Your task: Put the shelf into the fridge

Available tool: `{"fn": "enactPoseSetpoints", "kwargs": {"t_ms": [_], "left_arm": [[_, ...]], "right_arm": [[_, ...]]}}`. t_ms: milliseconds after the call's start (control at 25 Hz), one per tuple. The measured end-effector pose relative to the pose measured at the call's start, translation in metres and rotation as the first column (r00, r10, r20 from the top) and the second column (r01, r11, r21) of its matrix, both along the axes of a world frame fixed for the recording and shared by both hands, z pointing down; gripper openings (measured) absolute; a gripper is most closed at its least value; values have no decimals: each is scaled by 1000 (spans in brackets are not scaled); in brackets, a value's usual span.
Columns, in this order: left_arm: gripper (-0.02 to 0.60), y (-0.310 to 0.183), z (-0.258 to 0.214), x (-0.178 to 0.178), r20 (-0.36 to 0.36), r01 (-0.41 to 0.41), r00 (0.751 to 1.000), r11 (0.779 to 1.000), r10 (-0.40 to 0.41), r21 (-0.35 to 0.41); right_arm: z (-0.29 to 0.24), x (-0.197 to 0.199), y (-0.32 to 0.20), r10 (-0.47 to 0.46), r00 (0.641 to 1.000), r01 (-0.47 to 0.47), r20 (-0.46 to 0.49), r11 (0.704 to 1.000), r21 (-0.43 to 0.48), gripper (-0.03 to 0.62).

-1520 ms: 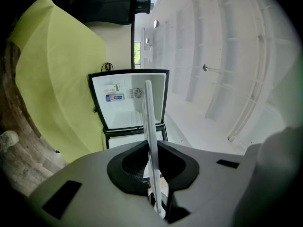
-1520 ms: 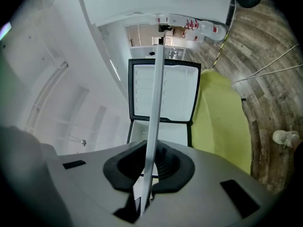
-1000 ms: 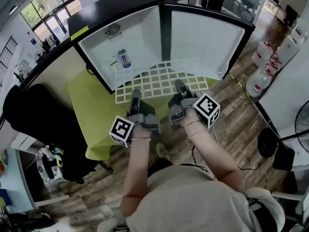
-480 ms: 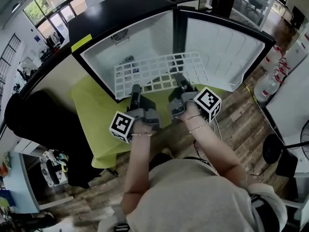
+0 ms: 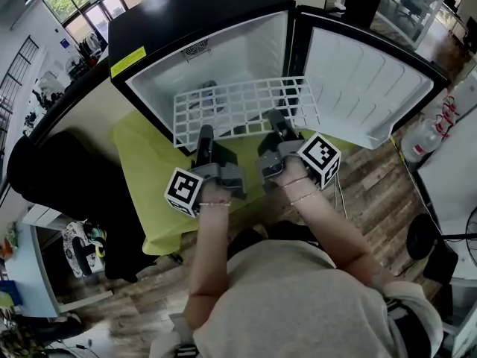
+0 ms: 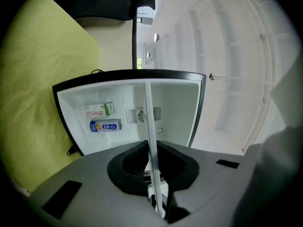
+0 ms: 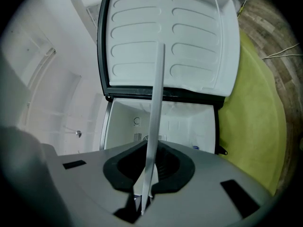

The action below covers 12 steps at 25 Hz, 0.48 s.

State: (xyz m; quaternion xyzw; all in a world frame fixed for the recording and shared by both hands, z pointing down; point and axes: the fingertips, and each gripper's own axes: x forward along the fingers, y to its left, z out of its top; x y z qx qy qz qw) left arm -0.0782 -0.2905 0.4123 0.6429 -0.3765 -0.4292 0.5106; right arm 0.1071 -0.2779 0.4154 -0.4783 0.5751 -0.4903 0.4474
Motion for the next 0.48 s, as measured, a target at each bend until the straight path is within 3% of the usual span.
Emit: {"fn": "enactPoseSetpoints", "kwargs": {"t_ms": [480], "left_arm": [[35, -5, 2, -14, -19, 96, 995, 995, -96, -21]], "right_arm": [[7, -18, -20, -113, 994, 113, -6, 993, -32, 31]]}}
